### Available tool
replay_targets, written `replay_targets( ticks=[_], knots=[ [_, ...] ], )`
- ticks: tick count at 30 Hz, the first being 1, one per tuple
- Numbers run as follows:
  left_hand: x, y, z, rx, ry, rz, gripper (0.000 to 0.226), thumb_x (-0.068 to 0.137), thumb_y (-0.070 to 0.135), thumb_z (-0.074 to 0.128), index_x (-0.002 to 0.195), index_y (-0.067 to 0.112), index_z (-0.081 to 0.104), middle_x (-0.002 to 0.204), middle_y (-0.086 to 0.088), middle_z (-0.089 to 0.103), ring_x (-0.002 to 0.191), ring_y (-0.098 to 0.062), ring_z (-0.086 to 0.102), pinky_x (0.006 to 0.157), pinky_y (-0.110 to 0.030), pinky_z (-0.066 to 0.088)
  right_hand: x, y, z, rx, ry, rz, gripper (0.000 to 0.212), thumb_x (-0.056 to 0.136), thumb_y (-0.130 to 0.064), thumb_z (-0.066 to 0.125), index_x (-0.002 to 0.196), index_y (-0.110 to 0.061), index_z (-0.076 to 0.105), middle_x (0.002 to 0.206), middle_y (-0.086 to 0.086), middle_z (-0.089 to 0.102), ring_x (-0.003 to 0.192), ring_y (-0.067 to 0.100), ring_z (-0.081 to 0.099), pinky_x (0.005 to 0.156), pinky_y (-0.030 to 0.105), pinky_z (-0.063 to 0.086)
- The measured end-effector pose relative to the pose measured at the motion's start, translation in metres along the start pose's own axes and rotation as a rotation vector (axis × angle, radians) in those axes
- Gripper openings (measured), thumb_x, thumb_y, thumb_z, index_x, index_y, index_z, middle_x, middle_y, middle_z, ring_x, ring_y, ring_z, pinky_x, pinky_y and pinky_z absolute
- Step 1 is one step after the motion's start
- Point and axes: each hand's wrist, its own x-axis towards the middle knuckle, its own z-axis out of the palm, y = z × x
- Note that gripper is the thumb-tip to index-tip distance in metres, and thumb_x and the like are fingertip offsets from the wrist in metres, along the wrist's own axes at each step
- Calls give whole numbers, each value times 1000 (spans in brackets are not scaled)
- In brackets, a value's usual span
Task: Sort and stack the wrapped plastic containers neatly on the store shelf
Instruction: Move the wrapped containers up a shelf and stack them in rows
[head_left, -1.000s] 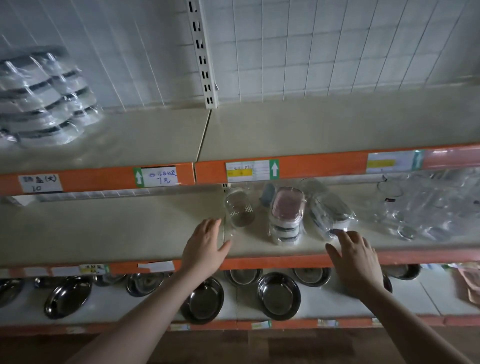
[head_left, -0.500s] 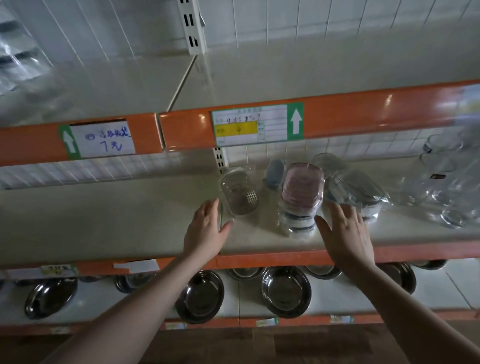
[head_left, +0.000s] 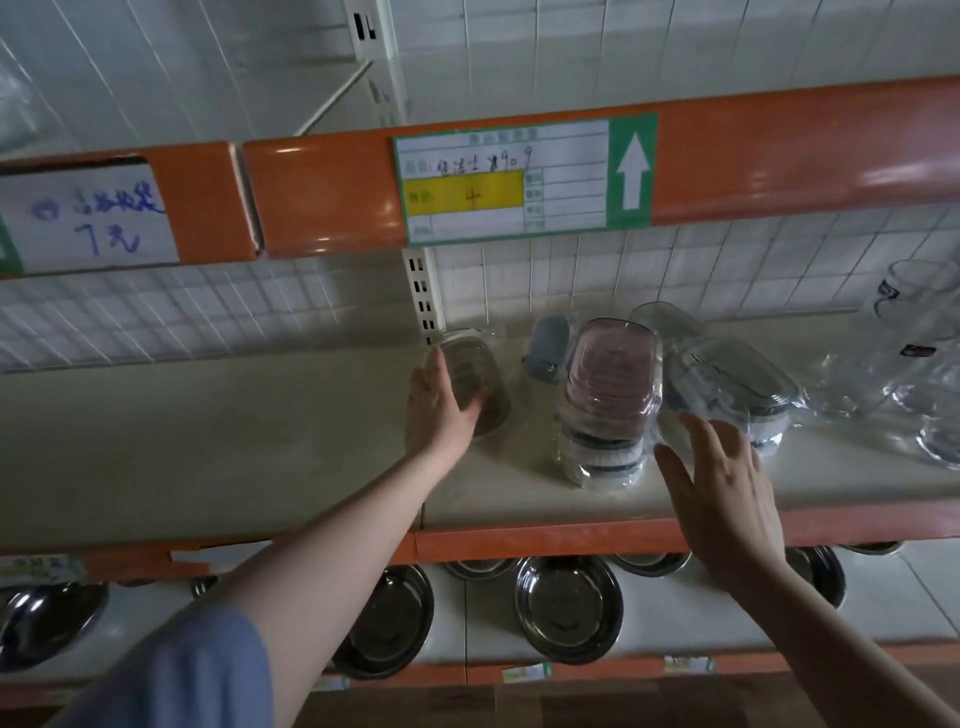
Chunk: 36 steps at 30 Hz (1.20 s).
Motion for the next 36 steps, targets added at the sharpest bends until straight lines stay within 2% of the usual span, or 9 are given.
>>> replay_targets(
  ticks=[4, 8, 11, 17, 20, 25, 30, 36],
  knots=[
    [15, 6, 11, 12, 27, -22, 86, 88, 48, 57, 152, 17, 10, 150, -20, 23, 135, -37, 31, 108, -41, 30, 6, 2, 7, 3, 22, -6, 47, 91, -34, 52, 134, -13, 46, 125, 18, 46, 111, 38, 47, 90, 47, 39],
    [23, 17, 18, 102, 43, -56, 105, 76, 68, 57, 152, 14, 10, 151, -17, 21, 136, -34, 29, 107, -42, 28, 5, 8, 16, 0, 23, 16, 49, 92, -36, 50, 135, -14, 45, 127, 18, 46, 114, 36, 46, 93, 47, 40],
    [23, 20, 17, 189, 52, -38, 111, 70, 73, 59, 152, 14, 11, 151, -16, 23, 135, -34, 28, 108, -43, 26, 2, 13, 19, 1, 17, 44, 48, 92, -35, 50, 134, -12, 46, 127, 18, 46, 114, 37, 45, 92, 46, 39],
    [13, 22, 12, 267, -31, -17, 102, 76, 65, 58, 152, 25, 3, 156, -12, 9, 137, -35, 20, 108, -45, 23, -5, 13, 19, -1, -19, 89, 47, 91, -36, 48, 132, -12, 46, 127, 17, 45, 114, 35, 45, 91, 46, 39],
    [7, 19, 13, 280, -24, -48, 103, 76, 67, 58, 151, 30, -1, 154, -14, 11, 132, -37, 27, 104, -44, 27, -2, 9, 17, 18, -12, 89, 47, 92, -36, 48, 133, -13, 45, 127, 16, 45, 114, 35, 44, 91, 45, 38],
    [-1, 14, 17, 257, -26, -79, 116, 69, 61, 71, 150, 35, -7, 146, -18, 24, 121, -40, 42, 97, -44, 36, 12, -3, 15, 93, 36, 67, 43, 95, -35, 46, 132, -16, 45, 126, 17, 45, 115, 35, 42, 94, 43, 34],
    [-7, 4, 12, 218, -36, -84, 111, 70, 47, 74, 150, 36, -3, 142, -16, 29, 120, -40, 42, 97, -44, 37, 31, -24, 13, 167, 88, 52, 49, 94, -44, 38, 135, -18, 43, 129, 17, 45, 118, 33, 40, 95, 42, 34],
    [-15, -9, 8, 189, -7, -35, 107, 67, 43, 73, 149, 36, 4, 136, -14, 34, 117, -38, 44, 97, -44, 38, 55, -62, 10, 133, 79, 51, 57, 93, -53, 36, 140, -20, 34, 134, 15, 39, 121, 32, 37, 100, 41, 30]
  ],
)
